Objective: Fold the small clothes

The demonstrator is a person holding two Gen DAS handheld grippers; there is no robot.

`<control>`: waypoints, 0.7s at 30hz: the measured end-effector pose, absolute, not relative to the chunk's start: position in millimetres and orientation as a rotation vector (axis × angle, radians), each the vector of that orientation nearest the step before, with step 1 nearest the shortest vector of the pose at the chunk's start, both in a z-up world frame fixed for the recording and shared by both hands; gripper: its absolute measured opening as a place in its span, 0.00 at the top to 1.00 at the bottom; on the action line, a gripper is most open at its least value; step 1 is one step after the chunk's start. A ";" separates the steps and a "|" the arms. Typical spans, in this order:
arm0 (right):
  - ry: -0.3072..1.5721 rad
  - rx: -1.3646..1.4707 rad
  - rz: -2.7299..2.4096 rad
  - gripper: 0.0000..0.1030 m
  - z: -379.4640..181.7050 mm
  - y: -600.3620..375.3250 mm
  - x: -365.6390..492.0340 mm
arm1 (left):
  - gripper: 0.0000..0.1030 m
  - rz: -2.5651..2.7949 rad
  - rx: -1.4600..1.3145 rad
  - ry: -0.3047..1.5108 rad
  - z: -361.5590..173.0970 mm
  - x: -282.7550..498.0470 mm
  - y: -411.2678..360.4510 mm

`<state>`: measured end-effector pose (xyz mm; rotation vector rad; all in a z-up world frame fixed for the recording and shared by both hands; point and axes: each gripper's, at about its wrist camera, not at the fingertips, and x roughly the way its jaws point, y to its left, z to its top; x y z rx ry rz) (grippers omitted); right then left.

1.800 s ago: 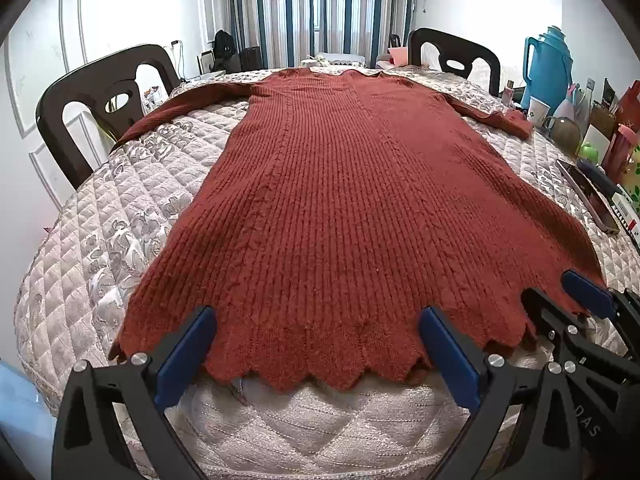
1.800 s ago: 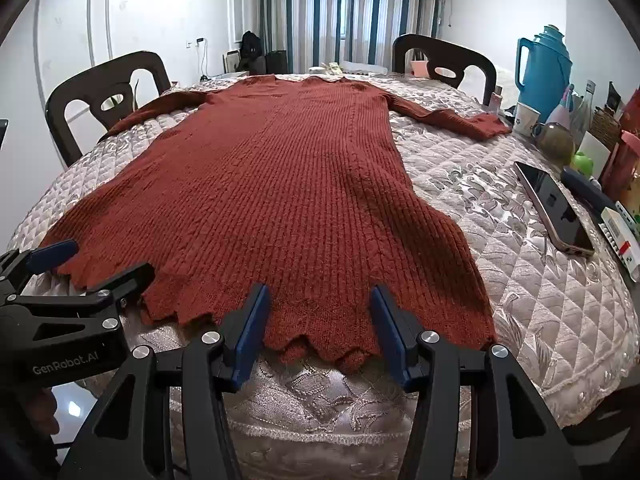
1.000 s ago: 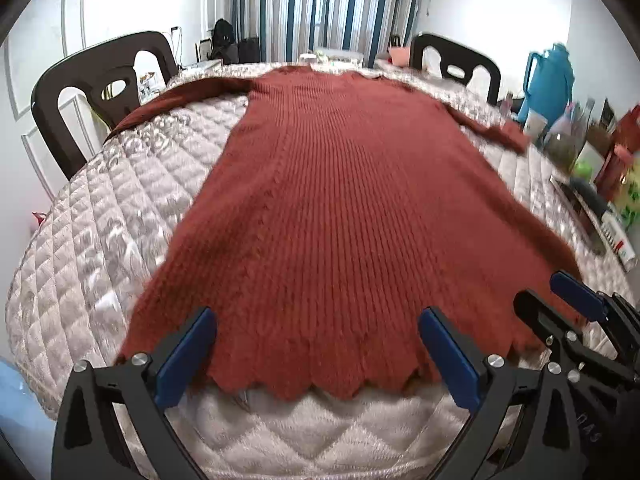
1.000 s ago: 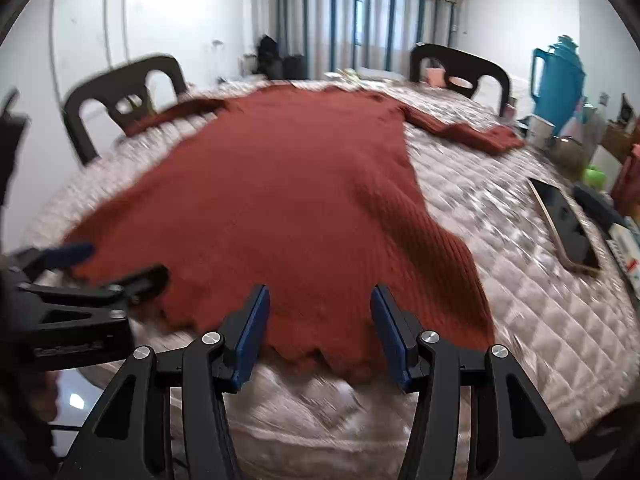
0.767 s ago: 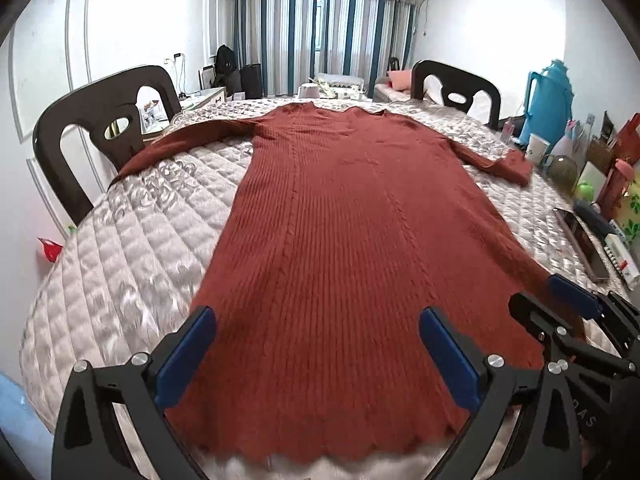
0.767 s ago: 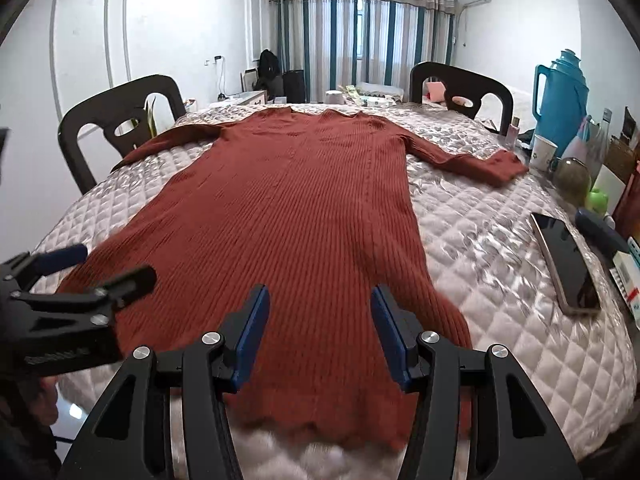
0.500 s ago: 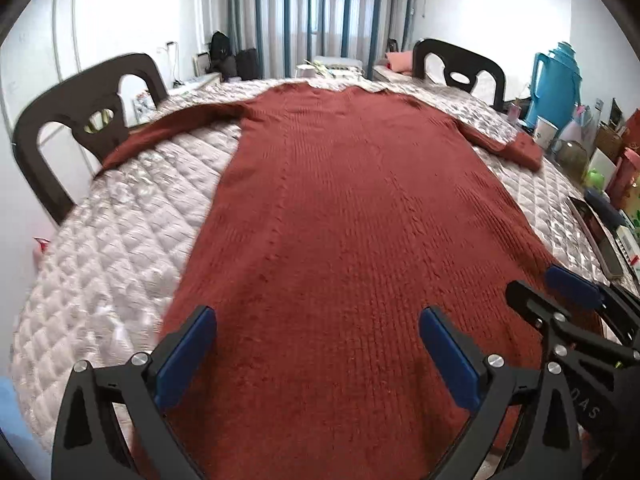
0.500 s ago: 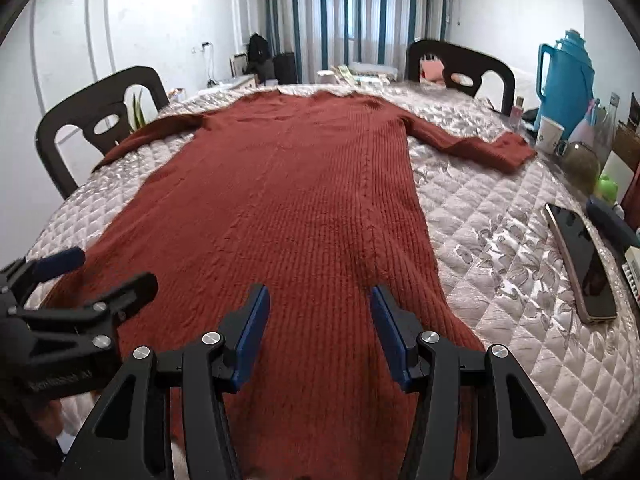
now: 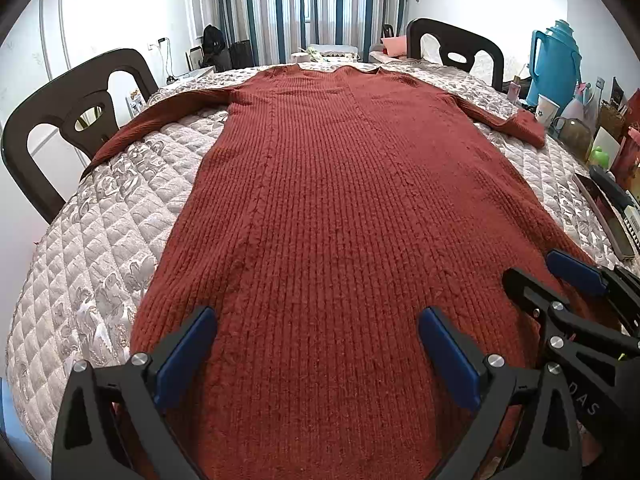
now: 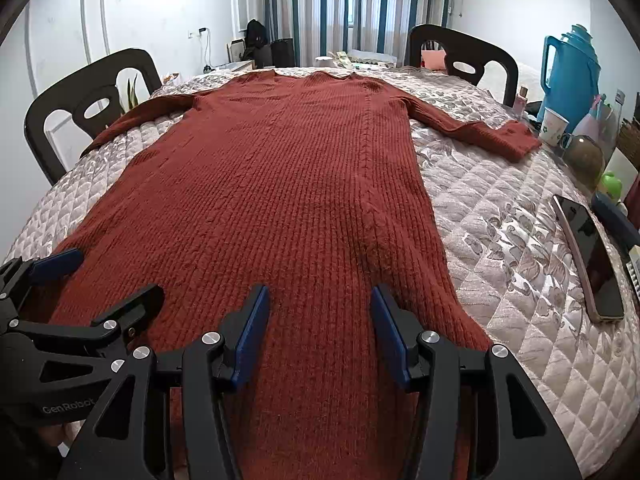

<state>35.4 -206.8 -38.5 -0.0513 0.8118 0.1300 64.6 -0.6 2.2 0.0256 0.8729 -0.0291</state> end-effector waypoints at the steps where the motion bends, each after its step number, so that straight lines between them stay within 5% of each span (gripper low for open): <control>1: 0.810 -0.051 0.130 0.48 -38.5 -206.4 35.2 | 0.00 -0.029 0.024 0.872 2.2 64.3 -0.4; 21: 0.801 -0.046 0.127 0.48 -37.7 -207.5 32.3 | 0.00 -0.020 0.013 0.875 0.9 65.8 -0.7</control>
